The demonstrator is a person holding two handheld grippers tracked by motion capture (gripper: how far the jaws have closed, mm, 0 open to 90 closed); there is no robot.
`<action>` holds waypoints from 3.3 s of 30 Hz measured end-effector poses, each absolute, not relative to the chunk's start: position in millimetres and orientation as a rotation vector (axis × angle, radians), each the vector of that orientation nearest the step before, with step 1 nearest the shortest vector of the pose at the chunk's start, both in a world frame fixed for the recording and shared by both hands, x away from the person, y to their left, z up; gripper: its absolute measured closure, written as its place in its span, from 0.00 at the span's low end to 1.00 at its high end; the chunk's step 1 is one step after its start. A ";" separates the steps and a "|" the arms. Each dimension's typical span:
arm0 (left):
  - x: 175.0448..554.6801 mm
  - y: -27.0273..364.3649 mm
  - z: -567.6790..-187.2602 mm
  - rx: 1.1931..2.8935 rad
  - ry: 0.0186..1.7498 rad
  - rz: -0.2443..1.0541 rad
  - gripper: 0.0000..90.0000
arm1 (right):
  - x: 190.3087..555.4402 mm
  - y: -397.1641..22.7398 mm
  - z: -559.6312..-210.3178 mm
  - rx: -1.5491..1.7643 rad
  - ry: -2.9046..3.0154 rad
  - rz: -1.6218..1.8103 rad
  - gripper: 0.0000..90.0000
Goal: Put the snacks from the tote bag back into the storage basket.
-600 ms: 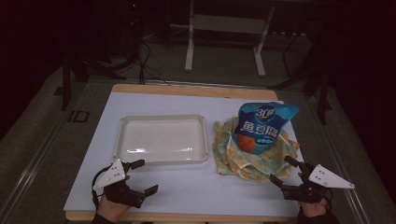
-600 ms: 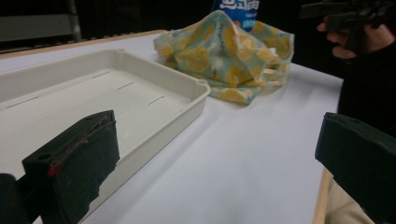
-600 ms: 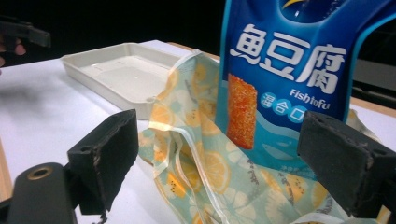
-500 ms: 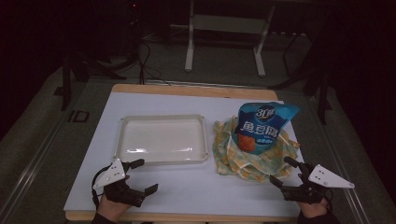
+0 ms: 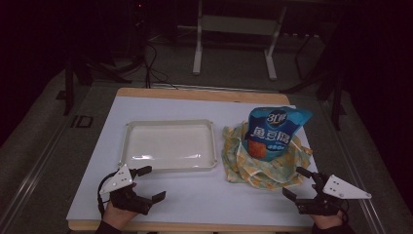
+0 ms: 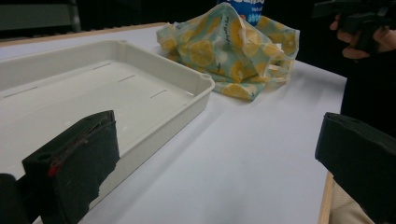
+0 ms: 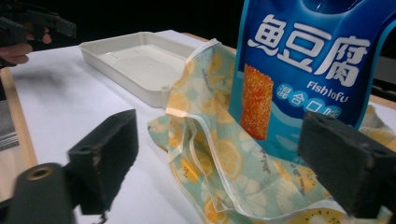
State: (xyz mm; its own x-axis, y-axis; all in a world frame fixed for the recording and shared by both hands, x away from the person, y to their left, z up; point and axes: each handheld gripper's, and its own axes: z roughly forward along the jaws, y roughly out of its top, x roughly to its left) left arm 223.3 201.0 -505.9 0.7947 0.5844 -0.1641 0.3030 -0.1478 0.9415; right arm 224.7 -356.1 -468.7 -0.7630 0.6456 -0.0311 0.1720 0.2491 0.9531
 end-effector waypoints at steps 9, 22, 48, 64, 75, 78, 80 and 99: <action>227.9 187.3 -503.3 1.766 0.659 0.265 0.00 | 228.0 -351.3 -471.7 0.748 2.134 1.515 0.15; 231.4 166.3 -496.6 1.765 0.637 0.266 0.00 | 226.9 -347.5 -467.1 0.711 2.137 1.476 0.15; 257.8 115.0 -483.7 1.803 0.578 0.252 0.00 | 235.0 -357.9 -452.7 0.746 2.079 1.436 0.19; 284.5 85.0 -469.8 1.797 0.525 0.206 0.02 | 247.0 -364.3 -438.1 0.758 2.058 1.448 0.20; 305.4 62.5 -458.1 1.806 0.490 0.201 0.02 | 260.0 -365.5 -427.1 0.758 2.048 1.427 0.20; 312.1 54.3 -452.7 1.806 0.476 0.189 0.02 | 263.5 -366.5 -425.1 0.761 2.041 1.428 0.20; 315.4 48.8 -450.6 1.814 0.466 0.190 0.02 | 265.3 -367.1 -424.9 0.761 2.037 1.426 0.20; 349.0 6.6 -437.7 1.825 0.439 0.162 0.02 | 286.0 -364.9 -422.0 0.777 2.058 1.395 0.20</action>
